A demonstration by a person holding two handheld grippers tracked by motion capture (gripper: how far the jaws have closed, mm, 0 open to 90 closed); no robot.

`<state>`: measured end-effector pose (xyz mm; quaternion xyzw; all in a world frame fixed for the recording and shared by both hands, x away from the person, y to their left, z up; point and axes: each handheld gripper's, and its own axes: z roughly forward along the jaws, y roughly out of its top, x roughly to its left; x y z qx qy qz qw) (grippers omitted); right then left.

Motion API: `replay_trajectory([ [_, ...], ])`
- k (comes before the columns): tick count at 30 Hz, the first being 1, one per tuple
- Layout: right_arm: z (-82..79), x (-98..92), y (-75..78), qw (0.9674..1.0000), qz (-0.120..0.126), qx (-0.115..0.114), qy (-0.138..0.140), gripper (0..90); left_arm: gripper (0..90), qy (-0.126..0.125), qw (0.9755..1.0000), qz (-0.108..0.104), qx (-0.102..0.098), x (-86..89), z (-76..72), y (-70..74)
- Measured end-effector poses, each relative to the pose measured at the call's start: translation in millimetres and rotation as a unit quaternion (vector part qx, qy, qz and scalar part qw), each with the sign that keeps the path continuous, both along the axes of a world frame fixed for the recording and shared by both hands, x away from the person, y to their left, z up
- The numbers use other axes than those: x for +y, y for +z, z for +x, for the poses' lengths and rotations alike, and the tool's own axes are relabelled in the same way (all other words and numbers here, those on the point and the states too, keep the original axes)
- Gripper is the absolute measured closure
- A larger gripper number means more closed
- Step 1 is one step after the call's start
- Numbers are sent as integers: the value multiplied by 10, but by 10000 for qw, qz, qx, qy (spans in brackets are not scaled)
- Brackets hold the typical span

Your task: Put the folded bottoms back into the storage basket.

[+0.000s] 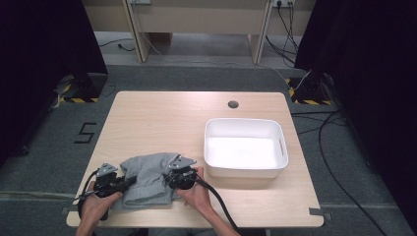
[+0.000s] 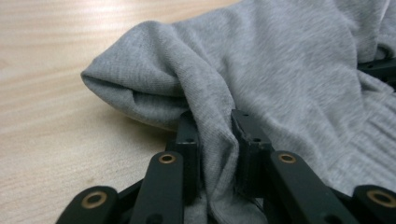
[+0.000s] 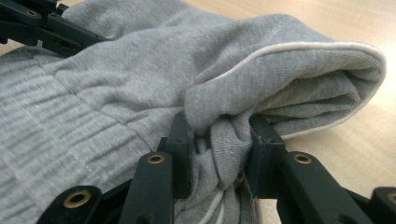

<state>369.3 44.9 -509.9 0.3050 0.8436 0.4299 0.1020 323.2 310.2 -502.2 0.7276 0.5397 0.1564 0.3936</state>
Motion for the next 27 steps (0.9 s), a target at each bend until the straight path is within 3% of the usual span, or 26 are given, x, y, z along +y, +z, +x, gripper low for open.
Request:
replay_trajectory([
  [9,-53,-81,234,9994,167,-291,15,680,736,-195,9997,-25,-166,-50,-2,256],
  [18,-68,-230,497,9981,459,-407,32,680,736,-353,9986,-189,-347,-94,-1,556],
  [27,-81,-347,764,9968,618,-498,56,679,734,-431,9975,-187,-521,-186,-3,840],
])
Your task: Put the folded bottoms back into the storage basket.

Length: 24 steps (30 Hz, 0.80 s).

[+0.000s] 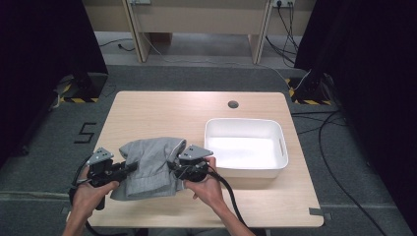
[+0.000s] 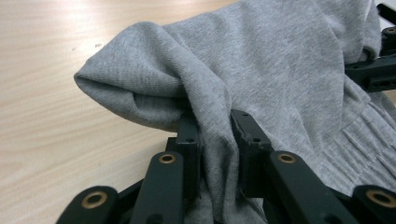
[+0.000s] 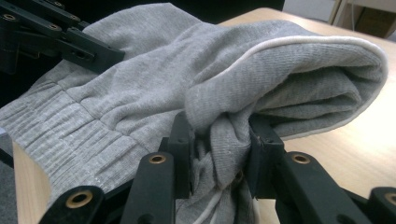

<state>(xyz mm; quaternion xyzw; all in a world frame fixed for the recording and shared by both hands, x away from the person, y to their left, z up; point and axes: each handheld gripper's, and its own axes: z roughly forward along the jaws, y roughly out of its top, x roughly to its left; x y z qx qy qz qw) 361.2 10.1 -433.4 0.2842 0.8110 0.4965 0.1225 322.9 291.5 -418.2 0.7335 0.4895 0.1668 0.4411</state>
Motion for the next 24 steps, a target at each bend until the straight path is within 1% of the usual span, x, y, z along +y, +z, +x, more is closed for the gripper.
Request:
replay_trajectory([
  [2,7,-38,48,10000,36,-20,2,680,733,-41,10000,2,-60,-41,7,55],
  [7,30,-183,193,9999,21,-119,-23,679,733,-147,9998,22,-155,-193,57,172],
  [9,39,-250,244,9999,-9,-117,-44,679,733,-194,9997,2,-169,-262,96,203],
  [13,60,-395,332,9997,-64,-205,-128,679,733,-326,9993,-26,-185,-393,164,261],
  [20,109,-647,478,9995,-42,-241,-202,679,733,-496,9985,-95,-234,-618,286,382],
  [23,139,-749,526,9993,-83,-244,-258,679,732,-560,9980,-75,-271,-719,343,413],
  [24,151,-779,535,9993,-113,-238,-272,680,732,-560,9980,-75,-271,-719,343,413],
])
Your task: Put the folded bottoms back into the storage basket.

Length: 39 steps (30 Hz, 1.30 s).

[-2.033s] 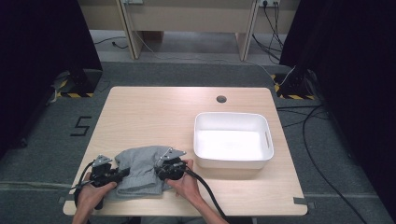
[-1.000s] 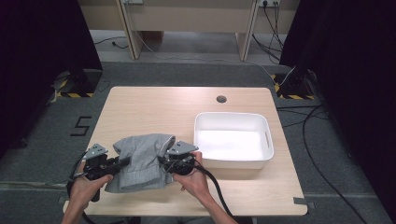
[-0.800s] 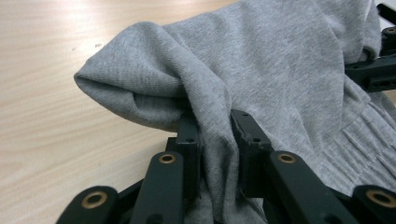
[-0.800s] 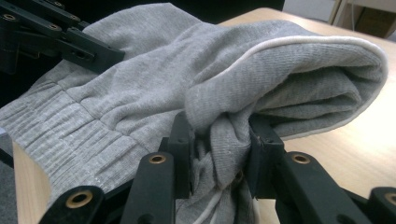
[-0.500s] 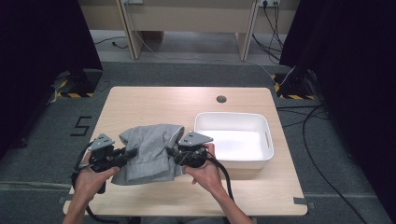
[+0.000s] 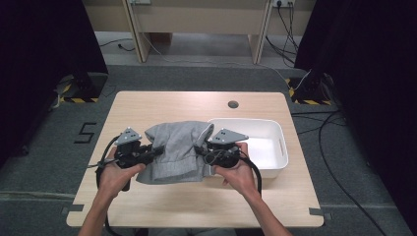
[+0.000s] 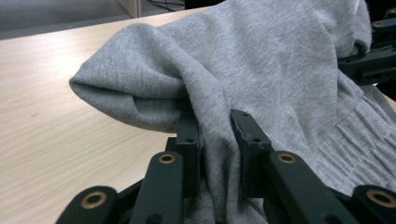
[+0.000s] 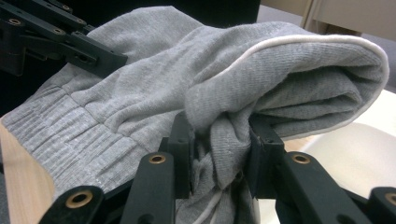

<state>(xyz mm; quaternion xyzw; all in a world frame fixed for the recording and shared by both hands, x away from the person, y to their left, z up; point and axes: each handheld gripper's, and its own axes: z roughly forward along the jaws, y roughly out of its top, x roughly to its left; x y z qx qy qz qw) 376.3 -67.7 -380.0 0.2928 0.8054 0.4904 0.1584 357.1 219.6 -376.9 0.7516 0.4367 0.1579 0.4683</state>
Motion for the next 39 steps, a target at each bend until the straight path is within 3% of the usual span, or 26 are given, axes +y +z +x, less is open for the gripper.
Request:
replay_trajectory([
  [10,92,-327,84,9999,65,45,-148,679,733,-225,9997,-70,56,-316,218,69],
  [19,160,-684,179,9992,84,50,-382,679,732,-454,9989,-74,12,-717,385,167],
  [39,340,-1240,104,9961,52,233,-847,678,732,-579,9982,-133,53,-1302,701,82],
])
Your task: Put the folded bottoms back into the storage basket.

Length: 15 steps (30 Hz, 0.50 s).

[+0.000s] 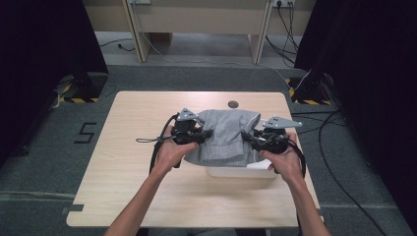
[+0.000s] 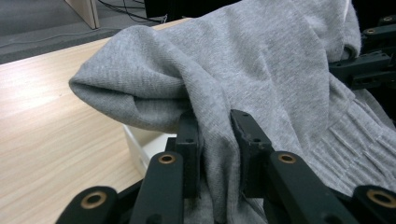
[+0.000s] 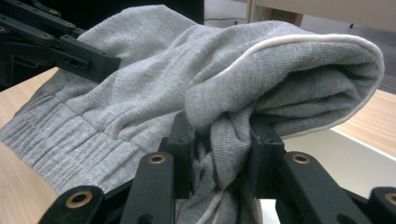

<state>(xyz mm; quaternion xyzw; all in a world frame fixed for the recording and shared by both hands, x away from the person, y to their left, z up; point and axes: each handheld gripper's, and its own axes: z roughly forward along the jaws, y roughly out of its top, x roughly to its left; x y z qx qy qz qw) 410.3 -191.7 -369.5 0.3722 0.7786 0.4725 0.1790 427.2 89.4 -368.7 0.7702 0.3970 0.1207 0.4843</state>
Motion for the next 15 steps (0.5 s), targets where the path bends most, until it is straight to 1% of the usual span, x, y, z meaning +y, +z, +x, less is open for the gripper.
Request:
replay_trajectory([
  [2,20,-40,-2,10000,-21,-3,-32,678,731,-11,10000,15,-9,-53,31,3],
  [7,57,-131,-8,9999,-10,15,-114,678,732,-20,10000,7,63,-145,102,-14],
  [15,106,-252,-73,9996,-67,91,-244,678,731,-59,9999,47,139,-295,179,-60],
])
